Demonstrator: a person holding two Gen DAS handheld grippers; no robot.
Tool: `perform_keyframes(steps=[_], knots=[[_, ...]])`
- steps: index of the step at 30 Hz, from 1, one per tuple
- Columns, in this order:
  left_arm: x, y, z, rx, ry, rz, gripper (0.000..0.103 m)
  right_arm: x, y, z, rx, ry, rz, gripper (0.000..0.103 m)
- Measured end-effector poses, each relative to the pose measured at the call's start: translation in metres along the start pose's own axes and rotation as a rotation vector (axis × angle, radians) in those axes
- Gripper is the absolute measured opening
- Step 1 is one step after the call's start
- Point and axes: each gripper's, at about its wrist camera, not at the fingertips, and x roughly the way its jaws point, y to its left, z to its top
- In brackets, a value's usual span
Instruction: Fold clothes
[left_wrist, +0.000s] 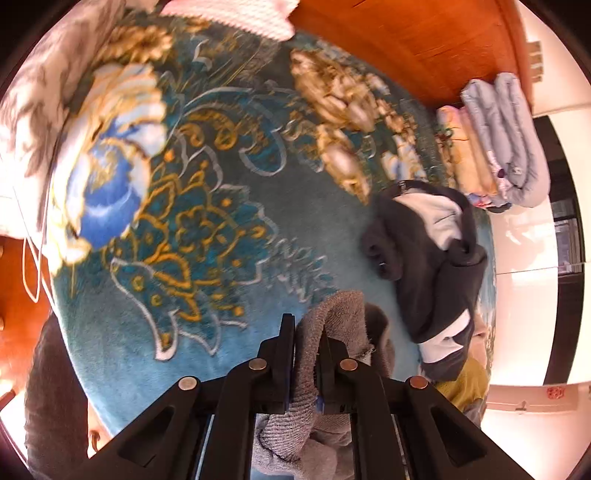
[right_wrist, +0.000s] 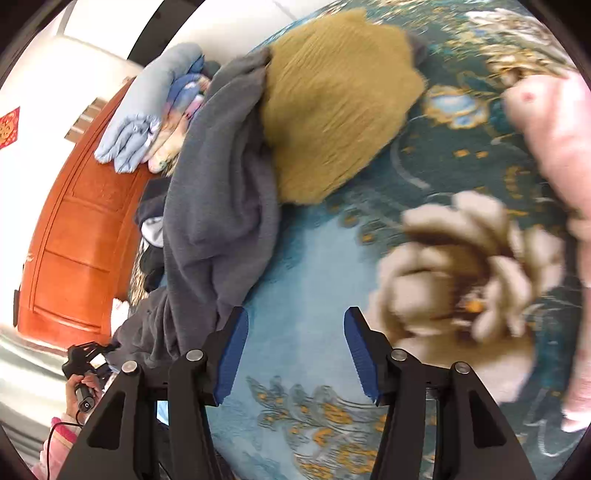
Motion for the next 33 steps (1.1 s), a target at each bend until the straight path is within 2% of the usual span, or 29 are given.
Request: perform_keyframes(steps=[4, 6, 9, 13, 16, 18, 20, 21, 25, 27, 30, 33], knots=[[0.006, 0.006, -0.011, 0.034, 0.021, -0.004, 0.012, 0.02, 0.024, 0.011, 0.0, 0.003, 0.053, 0.059], [0.006, 0.01, -0.013, 0.038, 0.029, -0.017, 0.012, 0.027, 0.038, 0.023, -0.002, -0.015, 0.083, 0.066], [0.002, 0.011, -0.016, 0.061, 0.038, -0.024, 0.013, 0.034, 0.058, 0.046, -0.004, -0.058, 0.116, 0.067], [0.006, 0.008, -0.015, 0.094, 0.049, -0.025, 0.013, 0.037, 0.071, 0.085, 0.057, -0.152, 0.104, 0.071], [0.009, 0.011, -0.017, 0.091, 0.055, -0.02, 0.013, 0.041, 0.067, 0.105, 0.12, -0.169, 0.058, 0.071], [0.011, 0.015, -0.018, 0.084, 0.061, -0.015, 0.013, 0.042, 0.059, 0.108, 0.15, -0.151, 0.032, 0.061], [0.014, 0.019, -0.018, 0.071, 0.069, -0.011, 0.013, 0.042, 0.051, 0.11, 0.178, -0.129, 0.01, 0.01], [0.015, 0.021, -0.018, 0.066, 0.072, -0.01, 0.013, 0.041, 0.045, 0.108, 0.189, -0.119, 0.007, 0.005], [0.017, 0.02, -0.018, 0.057, 0.08, -0.027, 0.013, 0.014, 0.024, 0.099, 0.223, -0.143, 0.1, 0.005], [0.016, 0.012, -0.017, 0.071, 0.079, -0.051, 0.013, -0.011, 0.019, 0.099, 0.231, -0.182, 0.163, 0.005], [0.008, -0.011, -0.012, 0.095, 0.067, -0.138, 0.014, -0.063, 0.027, 0.1, 0.176, -0.266, 0.243, 0.005], [-0.014, -0.037, -0.005, 0.118, -0.009, -0.248, 0.011, -0.127, 0.044, 0.1, 0.087, -0.384, 0.337, 0.005]])
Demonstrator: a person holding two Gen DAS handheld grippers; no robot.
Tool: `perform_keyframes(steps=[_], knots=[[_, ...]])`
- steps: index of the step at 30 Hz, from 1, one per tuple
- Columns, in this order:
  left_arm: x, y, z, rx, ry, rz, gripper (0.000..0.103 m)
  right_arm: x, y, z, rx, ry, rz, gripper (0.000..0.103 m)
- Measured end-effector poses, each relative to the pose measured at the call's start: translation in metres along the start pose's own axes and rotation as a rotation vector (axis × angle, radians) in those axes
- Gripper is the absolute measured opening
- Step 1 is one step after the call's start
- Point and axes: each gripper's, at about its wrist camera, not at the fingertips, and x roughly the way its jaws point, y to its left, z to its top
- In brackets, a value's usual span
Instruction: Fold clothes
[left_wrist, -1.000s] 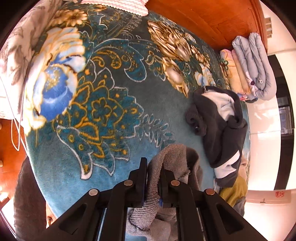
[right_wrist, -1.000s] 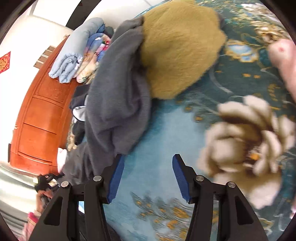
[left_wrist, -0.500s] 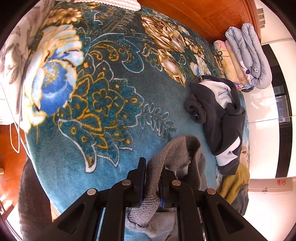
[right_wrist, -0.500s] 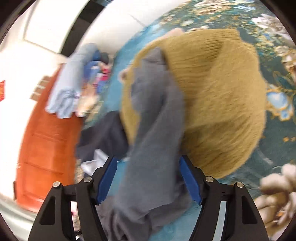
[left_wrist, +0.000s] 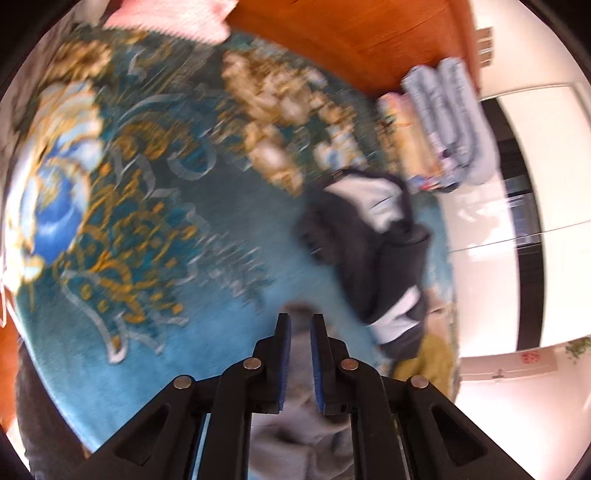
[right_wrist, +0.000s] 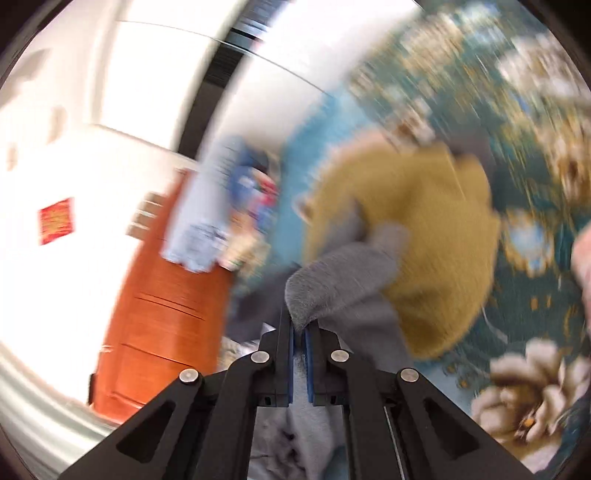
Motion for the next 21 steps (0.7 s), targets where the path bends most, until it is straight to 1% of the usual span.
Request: perform_keyframes(steps=[1, 2, 3, 5, 7, 9, 10, 12, 13, 15, 16, 17, 19, 21], knots=[[-0.005, -0.007, 0.004, -0.001, -0.018, -0.035, 0.011, -0.017, 0.013, 0.004, -0.029, -0.026, 0.036, 0.005], [-0.008, -0.014, 0.006, -0.002, -0.024, -0.053, 0.011, -0.032, 0.026, 0.006, -0.062, -0.037, 0.062, 0.005], [-0.007, -0.018, 0.005, 0.011, -0.01, -0.058, 0.011, -0.042, 0.034, 0.004, -0.091, -0.038, 0.057, 0.005], [-0.003, -0.026, 0.003, 0.037, 0.02, -0.066, 0.011, -0.057, 0.043, -0.002, -0.137, -0.035, 0.013, 0.005], [0.009, -0.03, -0.012, 0.113, 0.08, -0.023, 0.011, -0.068, 0.039, -0.013, -0.15, -0.032, -0.039, 0.005], [0.02, -0.029, -0.032, 0.196, 0.14, 0.019, 0.015, -0.075, 0.023, -0.026, -0.141, -0.023, -0.093, 0.005], [0.027, -0.027, -0.043, 0.239, 0.173, 0.042, 0.015, -0.076, 0.01, -0.033, -0.114, -0.008, -0.123, 0.005], [0.037, -0.016, -0.062, 0.289, 0.217, 0.109, 0.017, -0.074, -0.021, -0.049, -0.028, 0.03, -0.171, 0.005], [0.042, -0.011, -0.072, 0.314, 0.239, 0.142, 0.019, -0.074, -0.036, -0.056, 0.018, 0.04, -0.182, 0.005], [0.045, 0.002, -0.081, 0.324, 0.254, 0.185, 0.027, -0.071, -0.061, -0.067, 0.1, 0.052, -0.2, 0.005], [0.047, 0.008, -0.086, 0.328, 0.258, 0.203, 0.035, -0.069, -0.07, -0.072, 0.133, 0.057, -0.202, 0.005], [0.046, 0.011, -0.09, 0.338, 0.257, 0.209, 0.045, -0.066, -0.077, -0.074, 0.162, 0.062, -0.205, 0.005], [0.046, 0.015, -0.098, 0.37, 0.258, 0.214, 0.059, -0.058, -0.085, -0.077, 0.202, 0.073, -0.21, 0.005], [0.048, 0.014, -0.105, 0.419, 0.27, 0.213, 0.061, -0.05, -0.085, -0.078, 0.213, 0.082, -0.214, 0.005]])
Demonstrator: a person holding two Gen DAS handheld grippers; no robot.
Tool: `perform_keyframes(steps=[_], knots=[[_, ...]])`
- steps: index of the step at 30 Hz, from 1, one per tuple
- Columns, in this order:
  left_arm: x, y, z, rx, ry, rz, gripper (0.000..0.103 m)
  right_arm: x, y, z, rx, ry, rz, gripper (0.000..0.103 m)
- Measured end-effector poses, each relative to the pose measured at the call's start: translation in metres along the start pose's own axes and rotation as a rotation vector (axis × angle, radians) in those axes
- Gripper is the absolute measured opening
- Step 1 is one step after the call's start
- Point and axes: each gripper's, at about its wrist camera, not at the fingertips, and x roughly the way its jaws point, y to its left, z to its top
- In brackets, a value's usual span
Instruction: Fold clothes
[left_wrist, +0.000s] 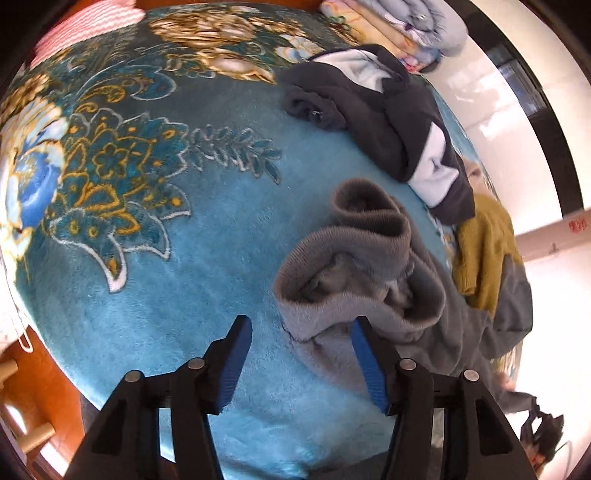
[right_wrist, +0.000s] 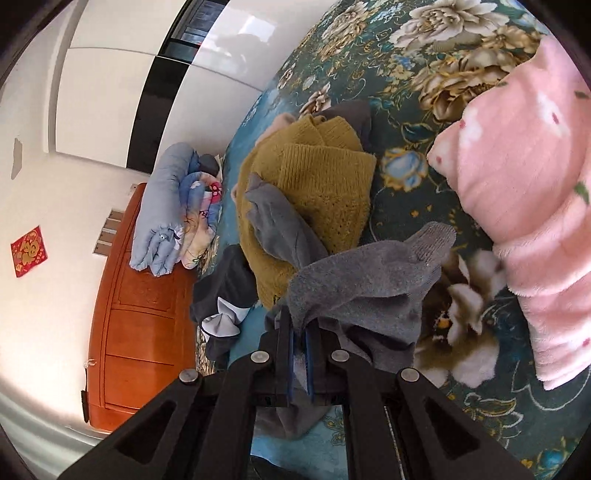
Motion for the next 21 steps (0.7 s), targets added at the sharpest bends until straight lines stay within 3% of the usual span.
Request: perform_keyframes(steps=[4, 7, 10, 12, 15, 19, 21], knots=[[0.019, -0.014, -0.004, 0.098, 0.018, 0.081, 0.061, 0.009, 0.012, -0.005, -0.032, 0.023, -0.023, 0.005], [0.032, -0.013, -0.005, 0.068, 0.008, 0.066, 0.059, 0.009, 0.018, -0.009, -0.06, 0.034, -0.047, 0.005], [0.039, -0.009, -0.003, 0.015, -0.001, 0.067, 0.022, 0.003, 0.019, -0.012, -0.064, 0.031, -0.067, 0.005], [0.038, -0.007, 0.0, -0.008, -0.016, 0.057, 0.013, -0.004, 0.019, -0.011, -0.064, 0.02, -0.078, 0.005], [0.008, -0.01, 0.014, -0.06, -0.103, 0.003, 0.01, -0.017, 0.024, -0.008, -0.071, -0.01, -0.091, 0.005], [-0.051, -0.007, 0.034, -0.145, -0.253, -0.114, 0.009, -0.058, 0.048, -0.001, -0.14, -0.087, -0.029, 0.005], [-0.079, 0.0, 0.04, -0.164, -0.314, -0.133, 0.009, -0.079, 0.059, -0.002, -0.197, -0.103, -0.02, 0.005]])
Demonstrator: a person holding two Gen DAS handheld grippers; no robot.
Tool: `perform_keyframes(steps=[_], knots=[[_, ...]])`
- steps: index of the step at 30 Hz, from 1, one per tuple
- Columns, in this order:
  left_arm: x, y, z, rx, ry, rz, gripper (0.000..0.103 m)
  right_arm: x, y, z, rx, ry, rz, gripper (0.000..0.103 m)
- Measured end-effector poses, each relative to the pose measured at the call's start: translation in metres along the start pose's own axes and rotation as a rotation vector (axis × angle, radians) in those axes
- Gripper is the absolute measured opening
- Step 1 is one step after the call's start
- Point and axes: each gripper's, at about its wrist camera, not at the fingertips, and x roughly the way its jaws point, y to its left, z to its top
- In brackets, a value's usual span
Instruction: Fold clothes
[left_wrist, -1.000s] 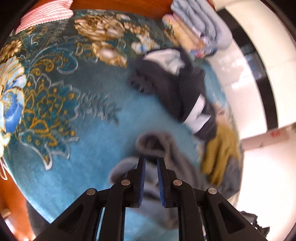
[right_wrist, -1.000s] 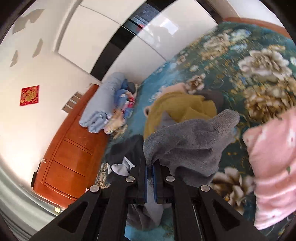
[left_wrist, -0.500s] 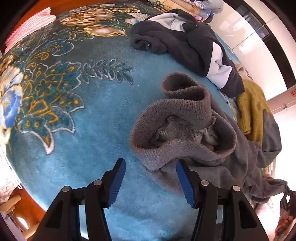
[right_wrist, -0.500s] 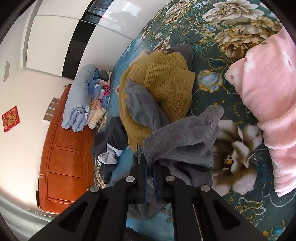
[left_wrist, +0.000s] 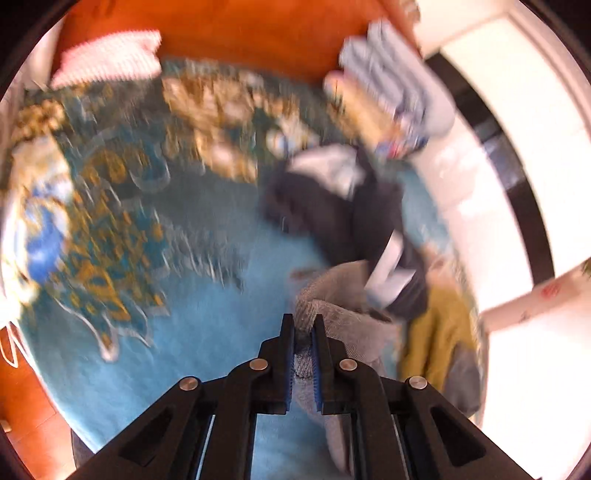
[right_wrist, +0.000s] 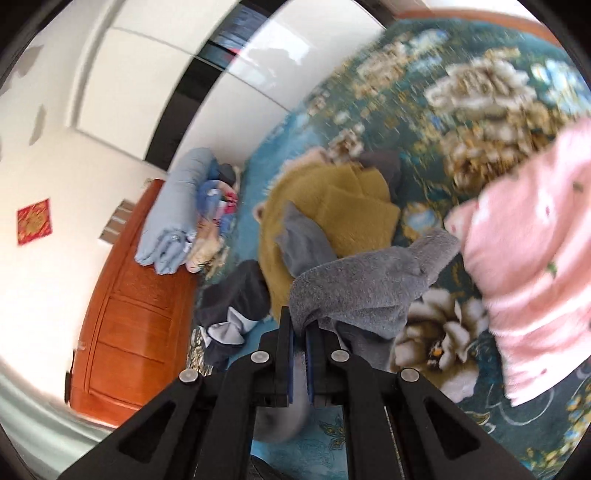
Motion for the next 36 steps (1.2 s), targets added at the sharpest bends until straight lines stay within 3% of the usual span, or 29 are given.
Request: perform_keyframes(steps=[2, 5, 7, 11, 16, 20, 23, 25, 27, 28, 29, 30, 31, 36], knots=[[-0.011, 0.013, 0.007, -0.039, -0.009, 0.018, 0.009, -0.009, -0.003, -0.001, -0.002, 0.014, -0.019, 0.005], [0.002, 0.051, 0.001, -0.107, 0.089, 0.128, 0.009, 0.003, -0.028, -0.012, 0.07, 0.091, -0.092, 0.005], [0.011, 0.068, -0.007, -0.17, 0.134, 0.163, 0.009, 0.021, -0.045, -0.021, 0.147, 0.135, -0.113, 0.005], [0.022, 0.066, -0.002, -0.176, 0.16, 0.198, 0.009, 0.06, -0.043, -0.014, 0.159, 0.178, -0.115, 0.005], [0.039, 0.044, 0.037, -0.167, 0.156, 0.228, 0.009, 0.103, -0.049, 0.014, 0.189, 0.144, -0.155, 0.005], [0.057, 0.043, 0.047, -0.171, 0.194, 0.262, 0.01, 0.135, -0.074, 0.012, 0.303, 0.18, -0.169, 0.005], [0.069, 0.053, 0.046, -0.197, 0.228, 0.292, 0.011, 0.145, -0.079, 0.008, 0.304, 0.186, -0.203, 0.008], [0.074, 0.06, 0.046, -0.221, 0.232, 0.268, 0.012, 0.145, -0.081, 0.007, 0.314, 0.177, -0.196, 0.01], [0.071, 0.066, 0.045, -0.248, 0.234, 0.203, 0.016, 0.139, -0.078, 0.008, 0.305, 0.162, -0.175, 0.032], [0.069, 0.069, 0.045, -0.261, 0.234, 0.171, 0.023, 0.133, -0.076, 0.008, 0.296, 0.149, -0.161, 0.054], [0.064, 0.071, 0.044, -0.268, 0.221, 0.131, 0.035, 0.125, -0.073, 0.007, 0.286, 0.128, -0.134, 0.059], [0.059, 0.074, 0.042, -0.275, 0.207, 0.093, 0.043, 0.116, -0.07, 0.006, 0.278, 0.111, -0.113, 0.058], [0.051, 0.076, 0.038, -0.273, 0.187, 0.068, 0.058, 0.107, -0.069, 0.004, 0.271, 0.098, -0.099, 0.058], [0.041, 0.082, 0.012, -0.191, 0.21, 0.132, 0.06, 0.07, -0.077, -0.022, 0.29, 0.074, -0.122, 0.059]])
